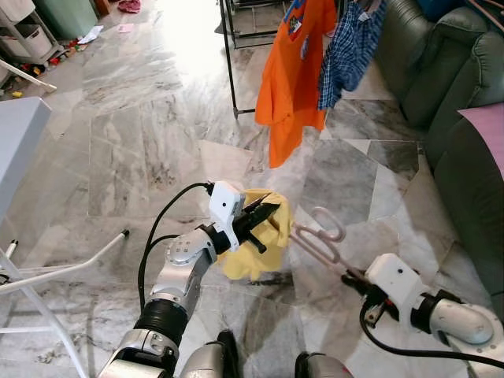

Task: Hang hanger

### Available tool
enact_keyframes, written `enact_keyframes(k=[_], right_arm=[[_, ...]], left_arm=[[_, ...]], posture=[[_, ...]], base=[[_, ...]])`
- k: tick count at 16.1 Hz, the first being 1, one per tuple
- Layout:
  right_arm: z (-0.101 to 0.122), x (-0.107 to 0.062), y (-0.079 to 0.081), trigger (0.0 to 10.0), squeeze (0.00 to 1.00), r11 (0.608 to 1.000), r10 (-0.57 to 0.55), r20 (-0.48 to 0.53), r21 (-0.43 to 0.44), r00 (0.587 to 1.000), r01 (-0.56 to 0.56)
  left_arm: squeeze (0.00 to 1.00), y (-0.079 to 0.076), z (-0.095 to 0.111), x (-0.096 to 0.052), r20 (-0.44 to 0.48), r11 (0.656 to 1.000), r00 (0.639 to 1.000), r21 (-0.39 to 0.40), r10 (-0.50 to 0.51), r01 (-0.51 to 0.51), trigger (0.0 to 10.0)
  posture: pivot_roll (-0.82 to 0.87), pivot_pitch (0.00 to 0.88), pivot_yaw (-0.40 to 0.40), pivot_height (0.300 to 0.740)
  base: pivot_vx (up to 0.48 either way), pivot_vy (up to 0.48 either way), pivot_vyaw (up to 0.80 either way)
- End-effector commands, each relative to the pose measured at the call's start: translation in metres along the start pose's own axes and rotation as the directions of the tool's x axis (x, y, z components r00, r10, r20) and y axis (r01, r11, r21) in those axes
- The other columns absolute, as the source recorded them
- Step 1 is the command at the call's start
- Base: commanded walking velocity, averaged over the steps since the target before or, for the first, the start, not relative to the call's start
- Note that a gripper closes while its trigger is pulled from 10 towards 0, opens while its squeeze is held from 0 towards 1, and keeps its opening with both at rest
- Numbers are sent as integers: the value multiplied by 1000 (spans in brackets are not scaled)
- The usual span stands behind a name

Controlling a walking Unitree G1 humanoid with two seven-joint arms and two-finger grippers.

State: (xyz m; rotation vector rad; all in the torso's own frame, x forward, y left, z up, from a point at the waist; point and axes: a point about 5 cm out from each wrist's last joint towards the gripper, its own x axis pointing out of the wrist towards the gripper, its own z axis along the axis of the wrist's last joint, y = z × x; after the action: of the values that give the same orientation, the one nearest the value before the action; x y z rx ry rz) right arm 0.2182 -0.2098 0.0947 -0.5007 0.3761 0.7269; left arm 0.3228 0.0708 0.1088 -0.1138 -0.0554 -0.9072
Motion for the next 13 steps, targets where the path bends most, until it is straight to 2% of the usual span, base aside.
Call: enact_keyframes(k=[1,4,7,10,13], right_arm=[[2,2,9,10000,0,999,50,21,3,999,-50],[-9,1,18,10000,0,994,97,-18,46,995,-96],[-26,4,30,10000,0,984,125,-54,135,991,-117],[-46,2,38,10000,0,976,124,-112,193,986,-101],[-61,1,43,10000,0,966,114,-148,248,982,-75]], left_arm=[[0,4,7,0,12,999,1000,35,-10,9,10000],[0,13,17,-1,17,999,1000,52,-8,7,10000],[0,4,32,4,35,989,989,53,-141,139,10000],[0,-3,41,4,52,977,977,64,-206,202,10000],[0,-8,52,5,83,969,965,41,-247,244,10000]], posture=[[-207,219,121,740],[-207,218,121,740],[-210,217,124,740],[-208,220,123,740],[-206,223,125,740]], base=[[0,0,0],[0,0,0],[0,0,0],[0,0,0],[0,0,0]])
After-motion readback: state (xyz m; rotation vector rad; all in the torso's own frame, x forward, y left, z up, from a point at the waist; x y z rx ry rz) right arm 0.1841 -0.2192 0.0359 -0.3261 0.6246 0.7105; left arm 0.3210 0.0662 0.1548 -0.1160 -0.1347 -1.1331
